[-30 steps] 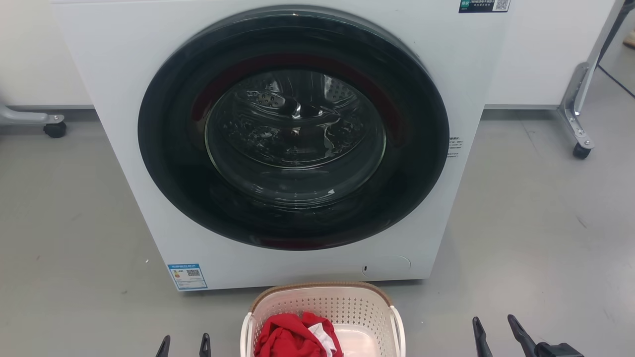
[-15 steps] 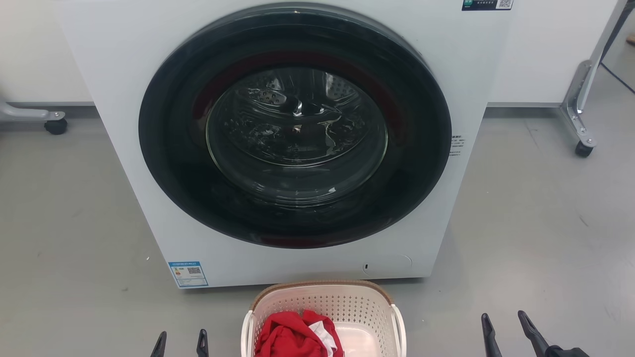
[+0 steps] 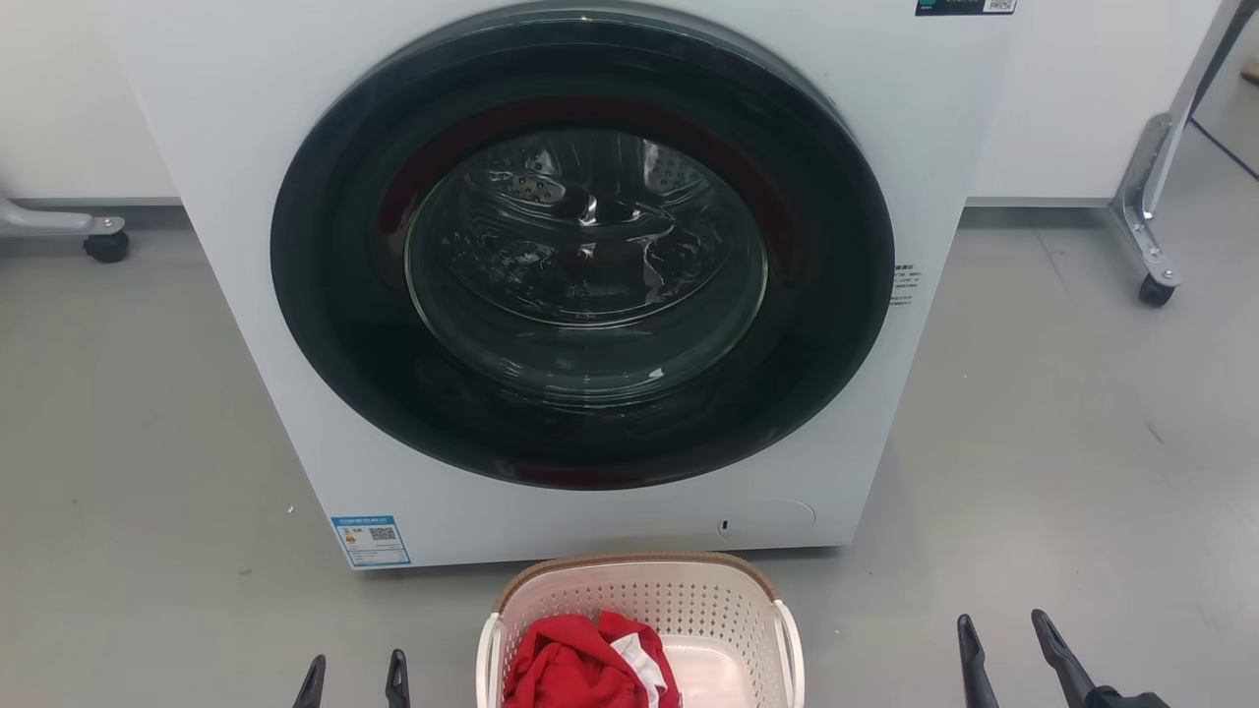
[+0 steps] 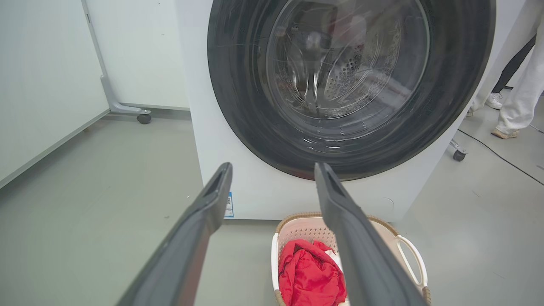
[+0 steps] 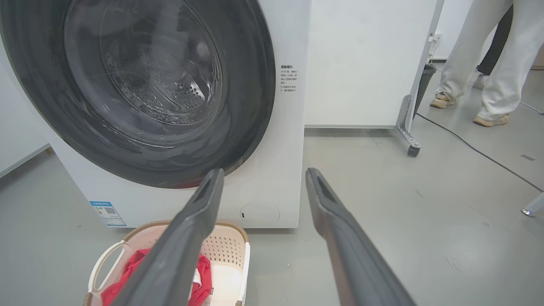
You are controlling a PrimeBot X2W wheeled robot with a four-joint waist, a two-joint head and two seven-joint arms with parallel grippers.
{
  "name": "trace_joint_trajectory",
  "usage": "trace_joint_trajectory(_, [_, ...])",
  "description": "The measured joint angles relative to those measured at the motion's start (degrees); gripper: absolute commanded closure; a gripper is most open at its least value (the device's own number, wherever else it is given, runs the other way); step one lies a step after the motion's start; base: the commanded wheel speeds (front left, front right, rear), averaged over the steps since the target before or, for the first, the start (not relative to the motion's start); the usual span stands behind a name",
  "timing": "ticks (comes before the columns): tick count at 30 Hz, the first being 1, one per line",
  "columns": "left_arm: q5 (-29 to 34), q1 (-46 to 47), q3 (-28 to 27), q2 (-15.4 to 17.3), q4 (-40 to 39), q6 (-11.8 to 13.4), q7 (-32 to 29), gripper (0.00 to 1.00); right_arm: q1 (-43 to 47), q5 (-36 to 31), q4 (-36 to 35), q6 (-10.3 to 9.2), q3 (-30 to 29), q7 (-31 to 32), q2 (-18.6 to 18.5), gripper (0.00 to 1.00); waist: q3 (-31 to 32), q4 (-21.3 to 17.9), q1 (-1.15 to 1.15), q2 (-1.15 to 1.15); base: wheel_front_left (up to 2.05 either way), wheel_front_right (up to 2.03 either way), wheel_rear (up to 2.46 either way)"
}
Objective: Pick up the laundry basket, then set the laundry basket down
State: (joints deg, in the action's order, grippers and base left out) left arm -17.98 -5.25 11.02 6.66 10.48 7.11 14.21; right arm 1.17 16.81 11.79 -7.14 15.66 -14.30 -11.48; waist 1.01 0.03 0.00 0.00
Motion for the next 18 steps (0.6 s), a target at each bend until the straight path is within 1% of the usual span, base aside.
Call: trace_joint_trajectory(18, [0.0, 0.0, 0.1, -0.3, -0.6, 0.0, -1.0, 0.00, 0.9, -1.8, -1.8, 0.00, -0.7, 0.0, 1.0, 0.00, -0.5, 0.2, 0.00, 0.00, 0.00, 0.00, 0.00])
